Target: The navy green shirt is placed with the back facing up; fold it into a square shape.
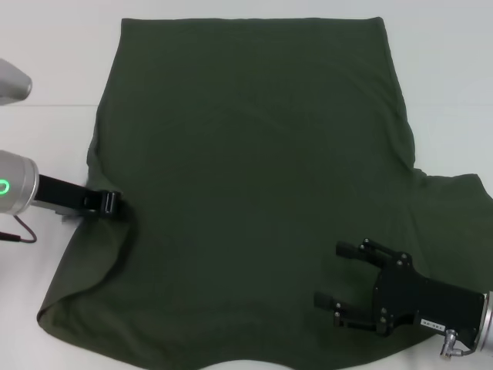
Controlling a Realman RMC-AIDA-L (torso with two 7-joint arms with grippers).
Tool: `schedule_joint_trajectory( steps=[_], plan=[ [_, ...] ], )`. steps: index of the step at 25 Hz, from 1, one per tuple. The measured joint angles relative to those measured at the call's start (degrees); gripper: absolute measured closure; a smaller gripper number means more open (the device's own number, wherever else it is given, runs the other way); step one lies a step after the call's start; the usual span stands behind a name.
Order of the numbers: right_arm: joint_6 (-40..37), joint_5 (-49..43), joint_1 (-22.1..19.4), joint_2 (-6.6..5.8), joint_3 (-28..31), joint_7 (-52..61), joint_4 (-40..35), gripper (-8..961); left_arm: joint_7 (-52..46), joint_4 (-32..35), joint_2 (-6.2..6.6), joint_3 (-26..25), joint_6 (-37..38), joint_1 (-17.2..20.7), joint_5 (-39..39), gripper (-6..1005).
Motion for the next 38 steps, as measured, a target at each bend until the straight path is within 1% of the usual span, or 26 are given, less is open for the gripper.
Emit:
schedule_joint_trajectory(
  steps=[3,8,13,15,16,20,26,31,33,36,38],
  plan=[
    [0.0,0.0,-0.1,0.0,0.0,0.0,0.0,36,-0.8,-1.17,-0.28,-0.67,-1.72,0.32,0.62,984],
    [0.0,0.0,-0.1,0.0,0.0,0.0,0.0,37,-0.91,-3.4,-0.03,-1.09,-2.77,0.55,0.34,970],
    [0.0,0.0,-0.03,0.0,0.0,0.0,0.0,37,-0.59,-4.85,-0.58,-1.14,-3.65,0.72,-0.02,956],
    [0.01,0.0,-0.03,0.0,0.0,0.0,0.0,37,-0.59,-5.01,-0.61,-1.2,-3.65,0.73,-0.2,811],
    [0.02,0.0,-0.03,0.0,0.0,0.0,0.0,37,-0.57,-6.11,-0.65,-1.74,-3.46,0.77,-1.49,738],
    [0.03,0.0,-0.19,0.0,0.0,-0.01,0.0,37,-0.32,-8.29,-0.32,-2.57,-3.02,0.77,-4.25,506],
    [0.03,0.0,-0.27,0.0,0.0,-0.16,0.0,37,0.28,-12.3,0.6,-2.64,-2.65,0.75,-9.9,288],
    [0.03,0.0,-0.29,-0.03,0.0,-0.25,0.0,37,1.47,-13.53,0.28,-3.06,-3.55,0.95,-12.38,241],
    [0.02,0.0,-0.29,-0.07,0.0,-0.22,-0.04,37,1.59,-13.56,0.41,-4.04,-2.84,1.01,-12.44,232],
    [0.0,0.0,-0.34,-0.09,0.0,-0.07,-0.19,37,1.23,-13.67,1.94,-7.87,-0.29,1.67,-12.49,232],
    [-0.04,0.0,-0.42,-0.11,0.18,-0.04,-0.23,36,1.08,-14.53,3.28,-12.95,2.03,2.61,-12.52,233]
  ],
)
